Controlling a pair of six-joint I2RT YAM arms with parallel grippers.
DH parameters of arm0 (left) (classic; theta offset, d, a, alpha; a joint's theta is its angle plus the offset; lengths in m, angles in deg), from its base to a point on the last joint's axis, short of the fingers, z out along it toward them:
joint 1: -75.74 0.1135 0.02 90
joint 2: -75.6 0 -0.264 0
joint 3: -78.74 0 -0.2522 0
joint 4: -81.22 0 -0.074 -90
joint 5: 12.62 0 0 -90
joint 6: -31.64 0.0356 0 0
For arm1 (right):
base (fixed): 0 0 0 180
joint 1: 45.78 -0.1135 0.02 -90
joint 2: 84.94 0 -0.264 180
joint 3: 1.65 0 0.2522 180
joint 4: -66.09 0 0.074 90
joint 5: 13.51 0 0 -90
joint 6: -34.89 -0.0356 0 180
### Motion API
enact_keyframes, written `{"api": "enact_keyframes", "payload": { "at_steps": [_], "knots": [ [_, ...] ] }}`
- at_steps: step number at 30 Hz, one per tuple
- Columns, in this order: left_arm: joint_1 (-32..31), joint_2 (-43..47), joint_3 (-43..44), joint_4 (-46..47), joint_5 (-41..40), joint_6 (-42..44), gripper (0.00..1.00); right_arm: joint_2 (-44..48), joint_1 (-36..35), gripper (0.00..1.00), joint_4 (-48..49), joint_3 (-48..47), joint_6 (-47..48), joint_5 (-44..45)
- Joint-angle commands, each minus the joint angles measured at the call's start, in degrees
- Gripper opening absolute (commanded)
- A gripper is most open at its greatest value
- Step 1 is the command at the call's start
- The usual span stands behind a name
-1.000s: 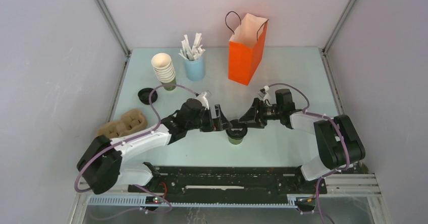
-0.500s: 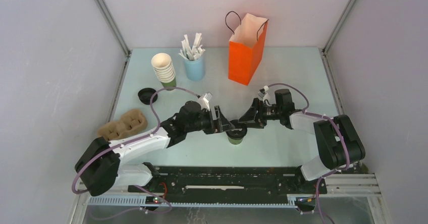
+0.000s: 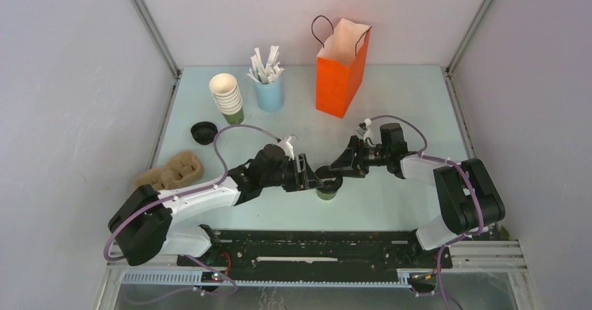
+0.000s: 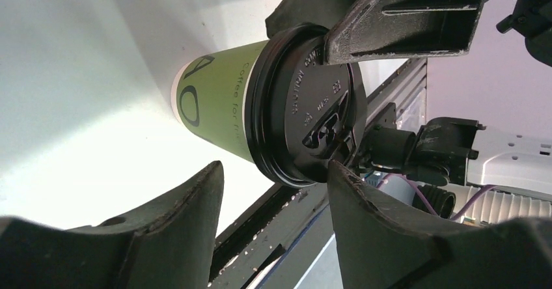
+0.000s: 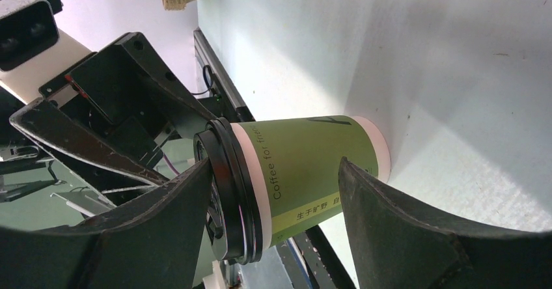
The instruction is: Pack the takeout coffee
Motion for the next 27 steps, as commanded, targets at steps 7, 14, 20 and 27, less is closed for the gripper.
{"api": "enact_keyframes", "payload": {
  "at_steps": [7,14,20,27],
  "knots": [
    [-1.7,-1.9,1.2,-3.2,-4.3,2.5,0.64,-0.7,0.2,0.78,-0.9,0.8,1.4,2.2],
    [-2.6,-2.9,-4.1,-3.8,-8.8,2.3,0.59,-4.3,1.7,0.78,3.7,4.7,1.3,2.6],
    [-5.0,-6.2,-8.7,-0.8,-10.9,0.8,0.56,-7.1,3.1,0.78,9.5,8.6,-0.9,2.5],
    [-6.8,-4.2,-7.3,-1.6,-11.8,1.2,0.57,1.6,2.4,0.86,1.6,4.3,-0.6,1.5]
  ]
}}
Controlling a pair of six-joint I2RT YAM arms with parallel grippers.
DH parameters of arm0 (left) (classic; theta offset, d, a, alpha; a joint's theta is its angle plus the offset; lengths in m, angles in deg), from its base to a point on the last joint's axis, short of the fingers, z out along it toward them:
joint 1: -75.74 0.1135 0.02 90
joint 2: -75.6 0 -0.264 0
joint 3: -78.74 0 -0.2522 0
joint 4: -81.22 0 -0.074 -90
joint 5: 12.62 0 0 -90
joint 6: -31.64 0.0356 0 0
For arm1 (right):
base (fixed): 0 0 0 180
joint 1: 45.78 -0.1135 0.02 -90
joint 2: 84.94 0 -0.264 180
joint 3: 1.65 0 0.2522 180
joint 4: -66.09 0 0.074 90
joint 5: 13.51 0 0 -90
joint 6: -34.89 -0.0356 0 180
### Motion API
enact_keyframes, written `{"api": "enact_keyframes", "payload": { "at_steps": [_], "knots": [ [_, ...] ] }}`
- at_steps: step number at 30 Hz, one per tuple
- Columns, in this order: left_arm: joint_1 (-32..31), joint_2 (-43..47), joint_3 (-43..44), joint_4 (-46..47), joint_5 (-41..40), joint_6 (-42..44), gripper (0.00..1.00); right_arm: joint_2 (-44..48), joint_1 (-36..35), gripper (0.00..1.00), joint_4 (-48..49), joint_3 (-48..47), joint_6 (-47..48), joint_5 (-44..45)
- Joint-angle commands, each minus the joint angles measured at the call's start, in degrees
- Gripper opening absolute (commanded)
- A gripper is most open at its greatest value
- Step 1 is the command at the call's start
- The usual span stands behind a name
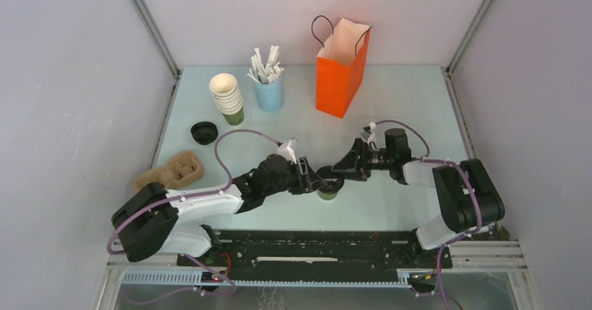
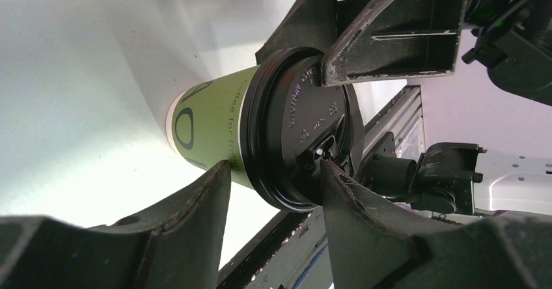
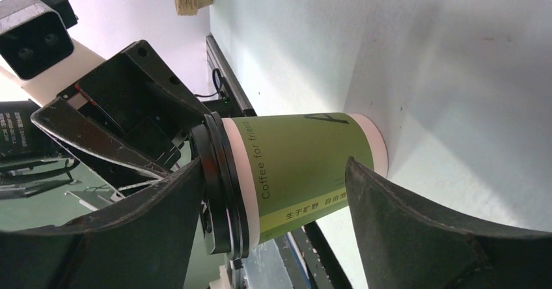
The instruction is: Pack the takeout coffee
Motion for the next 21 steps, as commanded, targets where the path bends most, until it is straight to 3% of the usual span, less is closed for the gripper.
{"api": "enact_keyframes", "payload": {
  "at_steps": [1,12,16,21],
  "knots": [
    [-1.8,-1.9,-1.6,-13.9,-2.4,3.6,0.58,4.7,-0.4,0.89,-10.5,-1.2,3.2,4.5],
    [-1.3,-1.4,6.5,-18.3,-3.0,6.2,0.63,13.3,-0.1,0.96,-19.4,-3.1,6.1,5.5],
    [0.5,-0.8,10.2,-21.8,-3.0,8.4,0.67,9.0,-1.2,0.83,-17.7,-5.2,4.7,4.0],
    [2.6,0.8,13.2,-22.7,-1.3,9.7,0.79,6.3,-2.9,0.72,-16.2,-6.8,4.1,5.3]
  ]
}}
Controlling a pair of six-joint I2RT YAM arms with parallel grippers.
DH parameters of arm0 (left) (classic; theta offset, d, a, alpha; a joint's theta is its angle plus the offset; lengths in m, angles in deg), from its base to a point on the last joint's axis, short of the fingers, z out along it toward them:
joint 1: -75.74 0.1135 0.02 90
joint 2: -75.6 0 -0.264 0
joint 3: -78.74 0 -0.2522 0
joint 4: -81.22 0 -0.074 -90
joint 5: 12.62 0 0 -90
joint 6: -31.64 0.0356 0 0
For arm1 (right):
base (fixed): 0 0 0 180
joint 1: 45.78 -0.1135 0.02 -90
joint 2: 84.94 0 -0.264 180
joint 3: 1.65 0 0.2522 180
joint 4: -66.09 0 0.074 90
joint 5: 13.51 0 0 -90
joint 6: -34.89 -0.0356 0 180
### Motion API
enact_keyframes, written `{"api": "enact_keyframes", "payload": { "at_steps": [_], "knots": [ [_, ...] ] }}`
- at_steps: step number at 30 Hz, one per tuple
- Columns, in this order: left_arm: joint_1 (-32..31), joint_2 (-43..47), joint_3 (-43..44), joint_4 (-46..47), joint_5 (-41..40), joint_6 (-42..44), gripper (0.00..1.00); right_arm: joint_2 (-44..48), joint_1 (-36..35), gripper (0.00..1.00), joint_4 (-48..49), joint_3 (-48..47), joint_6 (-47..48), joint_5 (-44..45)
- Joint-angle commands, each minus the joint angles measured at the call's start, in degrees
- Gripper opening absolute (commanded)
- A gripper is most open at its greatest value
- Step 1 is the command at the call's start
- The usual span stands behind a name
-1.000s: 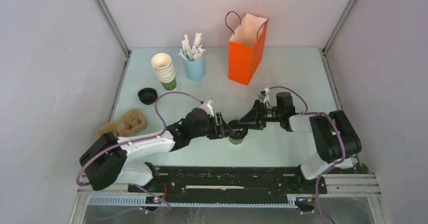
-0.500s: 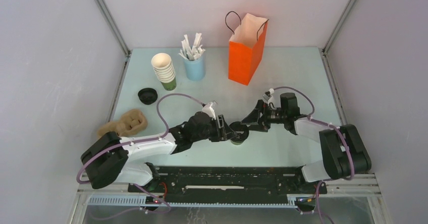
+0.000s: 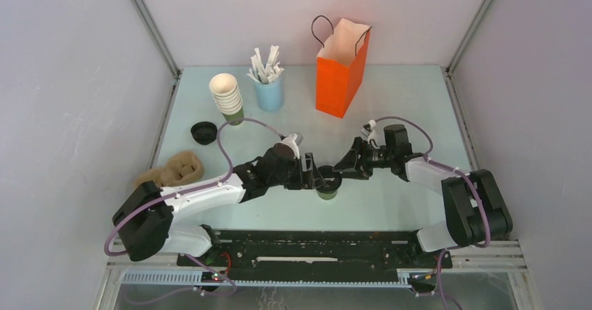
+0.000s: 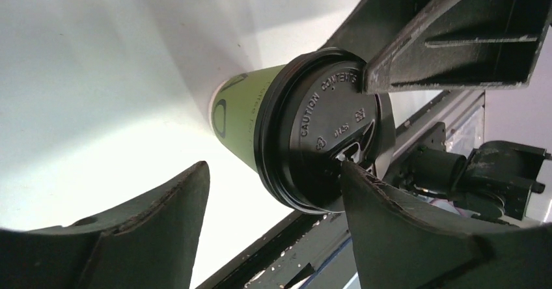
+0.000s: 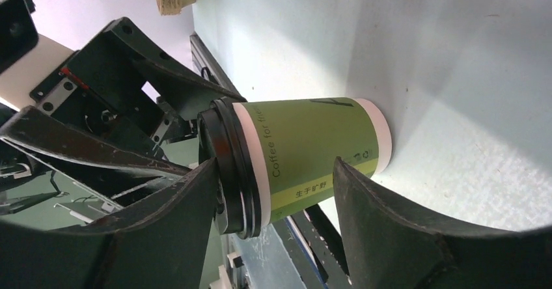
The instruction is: Pack the takeout coffee
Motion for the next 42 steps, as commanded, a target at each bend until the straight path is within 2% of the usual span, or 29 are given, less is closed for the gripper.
{"api": "enact_keyframes", "payload": {
  "at_steps": [1,4,6,9,13,18,23,29,33,36,42],
  "knots": [
    [1.8,0.9,4.0,-4.0,0.2,3.7,0.81,-2.0,-1.8,0.69,1.5,-3.2,-0.1,0.5],
    [2.6,0.4,5.1,-4.0,0.7,4.5,0.84,-4.0,-2.8,0.62,2.1,-4.6,-0.1,0.6],
    [2.9,-0.2,5.7,-3.6,1.6,4.7,0.82,-5.1,-2.7,0.60,2.6,-5.1,-0.2,0.3],
    [2.8,-0.6,4.5,-0.2,4.8,3.1,0.75,-6.6,-2.9,0.59,3.7,-6.0,-0.4,-0.7],
    [2.3,0.0,1.7,4.8,7.3,0.7,0.74,-8.2,-2.8,0.61,3.9,-6.9,0.2,-2.7],
    [0.4,1.2,1.3,5.5,7.1,-0.3,0.74,-6.4,-1.5,0.70,1.4,-6.9,1.8,-2.9],
    [0.2,1.4,0.3,4.7,5.7,-0.7,0.77,-0.9,0.4,0.88,-6.2,-6.9,4.3,1.4],
    [0.8,2.6,0.4,-0.1,2.7,0.8,0.86,4.4,2.7,1.00,-14.3,-6.3,7.9,3.8],
    [1.9,3.9,0.4,-1.0,2.1,1.2,0.93,9.5,4.4,0.99,-17.4,-3.0,8.8,3.8],
    [2.8,3.3,1.3,-1.1,2.8,1.8,0.94,13.1,4.4,0.92,-18.4,1.0,8.6,2.2],
    [4.3,-0.6,3.6,-0.3,3.8,3.1,0.85,20.0,2.9,0.79,-14.4,8.4,5.3,-2.3]
  ]
}}
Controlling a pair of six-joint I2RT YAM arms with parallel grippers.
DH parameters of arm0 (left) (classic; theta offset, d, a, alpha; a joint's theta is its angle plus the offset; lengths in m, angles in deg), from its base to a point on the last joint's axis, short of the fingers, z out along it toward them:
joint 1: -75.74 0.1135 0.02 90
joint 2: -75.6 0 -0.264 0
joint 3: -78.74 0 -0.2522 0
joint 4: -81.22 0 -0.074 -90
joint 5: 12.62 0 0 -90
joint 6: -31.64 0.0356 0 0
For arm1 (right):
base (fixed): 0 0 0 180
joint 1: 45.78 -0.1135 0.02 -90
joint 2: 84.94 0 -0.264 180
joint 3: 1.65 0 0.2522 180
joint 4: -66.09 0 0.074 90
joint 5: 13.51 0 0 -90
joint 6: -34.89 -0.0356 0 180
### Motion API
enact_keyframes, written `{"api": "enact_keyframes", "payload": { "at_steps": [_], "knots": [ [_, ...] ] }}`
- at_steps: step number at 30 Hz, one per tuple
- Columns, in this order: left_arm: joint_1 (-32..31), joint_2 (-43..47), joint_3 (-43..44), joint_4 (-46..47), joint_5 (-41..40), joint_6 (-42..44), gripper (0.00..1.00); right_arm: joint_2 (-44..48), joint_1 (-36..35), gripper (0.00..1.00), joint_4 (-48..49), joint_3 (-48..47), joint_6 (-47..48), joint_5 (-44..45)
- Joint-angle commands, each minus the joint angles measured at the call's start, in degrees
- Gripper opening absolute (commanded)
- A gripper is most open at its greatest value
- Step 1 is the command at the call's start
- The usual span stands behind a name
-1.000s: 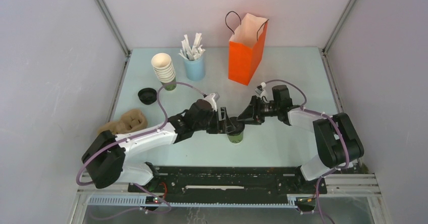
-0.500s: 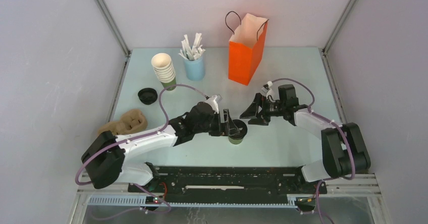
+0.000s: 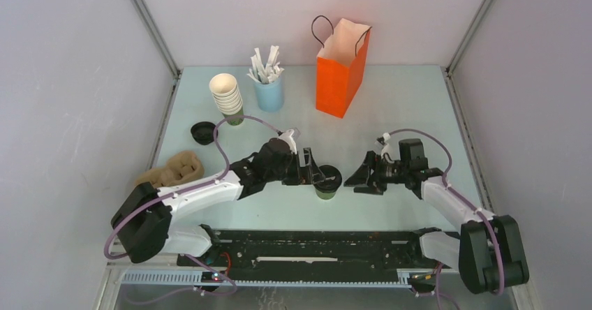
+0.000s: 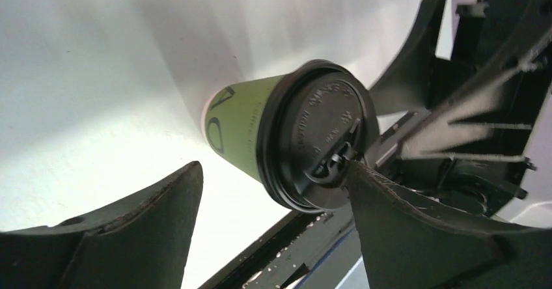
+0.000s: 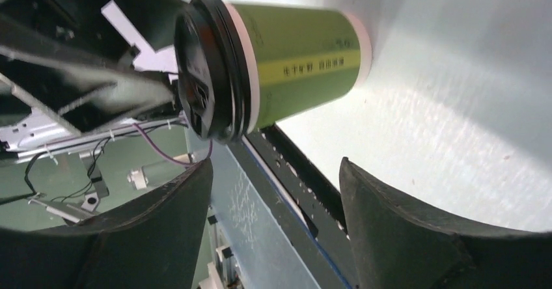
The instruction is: Pack the takeout coffee
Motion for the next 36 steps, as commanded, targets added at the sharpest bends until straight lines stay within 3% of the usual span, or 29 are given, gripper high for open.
{"api": "enact_keyframes", "payload": {
  "at_steps": [1,4,9,12,15,22,36],
  "knots": [
    [1.1,-2.0,2.3,1.0,0.2,2.2,0.83,4.5,-2.2,0.78,4.2,4.0,-3.2,-4.3],
    [1.4,-2.6,2.3,1.1,0.1,2.5,0.78,5.5,-6.2,0.73,10.4,6.5,-8.7,-2.2],
    [1.4,-2.6,0.8,1.9,-0.2,1.8,0.73,5.6,-12.6,0.68,31.7,12.9,-24.7,4.9],
    [1.4,-2.5,0.1,1.9,-0.1,1.2,0.71,5.1,-14.4,0.66,38.5,15.5,-30.2,9.1],
    [1.4,-2.9,-0.4,4.0,0.1,1.0,0.69,5.9,-14.8,0.60,40.1,16.9,-32.1,12.1],
    [1.4,-3.1,-1.1,4.9,0.6,0.4,0.68,8.5,-15.5,0.58,39.3,17.6,-33.3,17.0],
    [0.1,-2.6,-3.3,5.6,-0.7,-0.6,0.63,3.7,-17.2,0.55,41.7,21.1,-31.2,24.1]
  ]
}}
